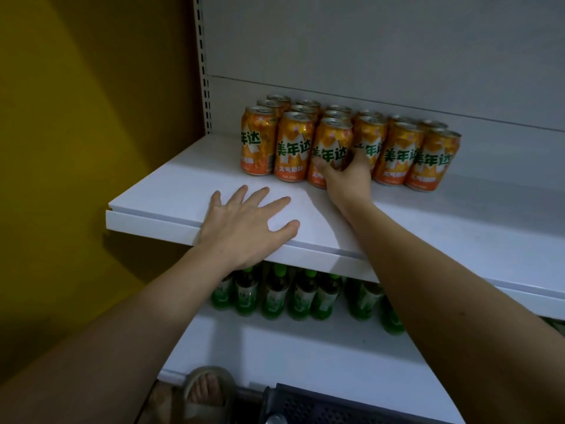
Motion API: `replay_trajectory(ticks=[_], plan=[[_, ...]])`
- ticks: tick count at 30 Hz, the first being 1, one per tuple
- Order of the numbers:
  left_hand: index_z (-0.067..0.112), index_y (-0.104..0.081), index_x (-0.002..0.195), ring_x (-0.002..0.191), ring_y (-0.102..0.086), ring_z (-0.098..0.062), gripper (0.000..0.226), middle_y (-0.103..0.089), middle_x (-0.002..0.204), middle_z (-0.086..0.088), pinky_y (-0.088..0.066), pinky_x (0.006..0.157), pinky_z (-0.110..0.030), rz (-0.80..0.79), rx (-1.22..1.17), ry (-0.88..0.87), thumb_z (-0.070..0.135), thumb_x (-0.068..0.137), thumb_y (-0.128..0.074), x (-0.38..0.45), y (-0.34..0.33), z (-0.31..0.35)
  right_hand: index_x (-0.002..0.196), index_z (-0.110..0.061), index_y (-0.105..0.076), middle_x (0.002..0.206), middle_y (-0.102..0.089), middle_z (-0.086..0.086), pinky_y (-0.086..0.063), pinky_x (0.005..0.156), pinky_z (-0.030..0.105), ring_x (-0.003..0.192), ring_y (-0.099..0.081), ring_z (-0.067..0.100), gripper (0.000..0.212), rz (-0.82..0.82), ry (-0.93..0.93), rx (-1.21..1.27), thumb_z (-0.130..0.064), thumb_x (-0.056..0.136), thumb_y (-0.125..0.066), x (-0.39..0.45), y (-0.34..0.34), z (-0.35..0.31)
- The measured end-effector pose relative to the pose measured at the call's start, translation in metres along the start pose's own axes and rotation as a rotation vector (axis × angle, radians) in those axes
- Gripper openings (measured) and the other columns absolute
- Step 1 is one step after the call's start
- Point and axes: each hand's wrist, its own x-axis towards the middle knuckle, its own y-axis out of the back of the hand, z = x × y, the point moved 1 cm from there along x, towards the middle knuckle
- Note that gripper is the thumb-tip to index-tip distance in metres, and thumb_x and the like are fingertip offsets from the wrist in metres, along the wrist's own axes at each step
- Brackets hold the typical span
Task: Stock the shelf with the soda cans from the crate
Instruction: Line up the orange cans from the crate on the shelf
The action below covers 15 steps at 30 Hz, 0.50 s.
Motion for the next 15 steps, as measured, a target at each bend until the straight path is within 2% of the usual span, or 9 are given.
replay_trajectory(ticks=[5, 8, 12, 15], plan=[[0.054, -0.010, 0.150, 0.151, -0.006, -0.021, 0.067, -0.009, 0.164, 0.011, -0.006, 0.118, -0.057, -0.005, -0.008, 0.003, 0.077, 0.087, -0.012, -0.001, 0.001, 0.000, 0.132, -0.009, -0.044, 0.134, -0.056, 0.010, -0.044, 0.093, 0.029, 0.123, -0.055, 0.028, 0.061, -0.056, -0.044, -0.164, -0.029, 0.084, -0.076, -0.011, 0.007, -0.003], [0.054, -0.011, 0.150, 0.151, -0.006, -0.020, 0.066, -0.009, 0.164, 0.011, -0.006, 0.118, -0.057, -0.015, -0.022, 0.006, 0.077, 0.088, -0.012, -0.002, 0.000, 0.001, 0.136, -0.007, -0.041, 0.132, -0.057, 0.012, -0.049, 0.097, 0.039, 0.120, -0.055, 0.031, 0.062, -0.087, -0.044, -0.311, -0.030, 0.087, -0.072, -0.032, 0.022, -0.009], [0.053, -0.012, 0.150, 0.151, -0.006, -0.021, 0.064, -0.009, 0.164, 0.010, -0.004, 0.117, -0.057, -0.047, -0.044, 0.017, 0.075, 0.090, -0.012, -0.006, 0.004, 0.002, 0.114, -0.010, -0.051, 0.112, -0.061, 0.010, -0.045, 0.079, 0.036, 0.104, -0.057, 0.029, 0.029, -0.215, -0.006, -0.554, -0.031, 0.095, -0.059, -0.071, 0.053, -0.026], [0.047, -0.017, 0.152, 0.149, -0.011, -0.022, 0.060, -0.014, 0.164, 0.005, -0.006, 0.117, -0.057, -0.019, -0.053, 0.050, 0.067, 0.095, -0.012, -0.016, 0.005, 0.009, 0.101, -0.009, -0.056, 0.099, -0.062, 0.010, -0.047, 0.073, 0.036, 0.093, -0.058, 0.028, 0.027, -0.340, -0.006, -0.660, -0.036, 0.096, -0.056, -0.097, 0.077, -0.042]])
